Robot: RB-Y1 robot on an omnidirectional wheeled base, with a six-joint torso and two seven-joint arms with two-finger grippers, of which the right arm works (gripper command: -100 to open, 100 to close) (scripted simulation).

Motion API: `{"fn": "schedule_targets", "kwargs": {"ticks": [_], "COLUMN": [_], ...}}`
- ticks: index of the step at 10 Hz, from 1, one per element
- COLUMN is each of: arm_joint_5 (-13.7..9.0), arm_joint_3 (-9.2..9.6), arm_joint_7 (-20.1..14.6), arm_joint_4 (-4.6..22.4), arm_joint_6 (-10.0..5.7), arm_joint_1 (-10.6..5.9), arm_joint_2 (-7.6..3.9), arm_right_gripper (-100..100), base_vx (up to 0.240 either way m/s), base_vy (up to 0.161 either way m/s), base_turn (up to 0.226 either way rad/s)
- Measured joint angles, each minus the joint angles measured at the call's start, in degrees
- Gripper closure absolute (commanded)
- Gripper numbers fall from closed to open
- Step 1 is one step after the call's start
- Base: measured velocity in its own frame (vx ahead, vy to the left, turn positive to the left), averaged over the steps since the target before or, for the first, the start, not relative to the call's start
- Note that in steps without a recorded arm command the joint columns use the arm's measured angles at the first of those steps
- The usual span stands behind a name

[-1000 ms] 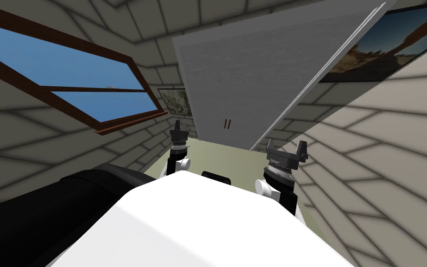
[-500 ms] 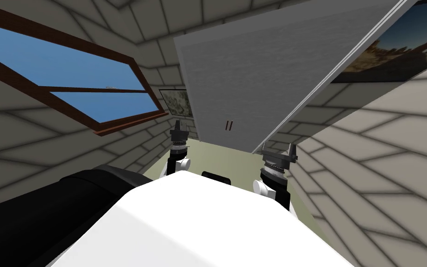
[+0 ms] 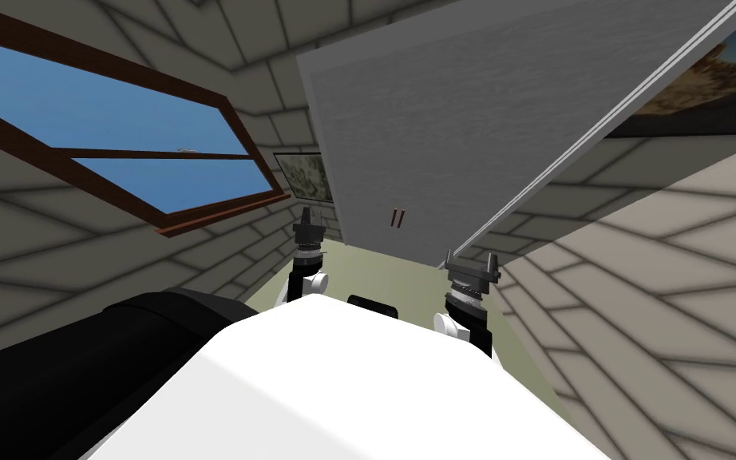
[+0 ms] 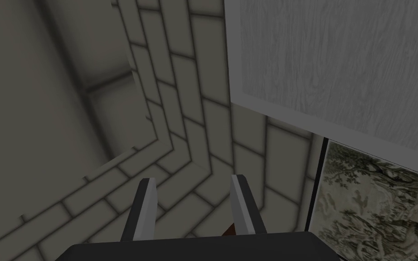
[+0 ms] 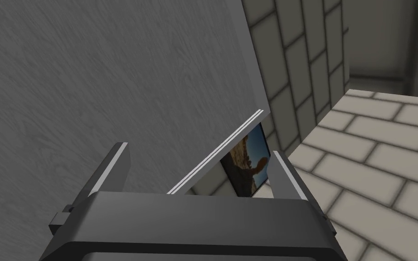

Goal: Pull the door open

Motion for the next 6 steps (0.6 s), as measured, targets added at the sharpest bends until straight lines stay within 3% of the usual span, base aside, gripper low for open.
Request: {"fn": "schedule_targets", "kwargs": {"ticks": [6], "arm_joint_5": [-2.4], "arm_joint_3": [1.09], "arm_joint_7": [-6.3], "arm_joint_4": [5.6], "arm_joint_6": [-1.29], "arm_joint_1": [0.03], "arm_joint_2": [-1.18], "arm_right_gripper": [-100], "base_vx": [0.103], "base_vy": [0.017], "base_turn": [0.047]}}
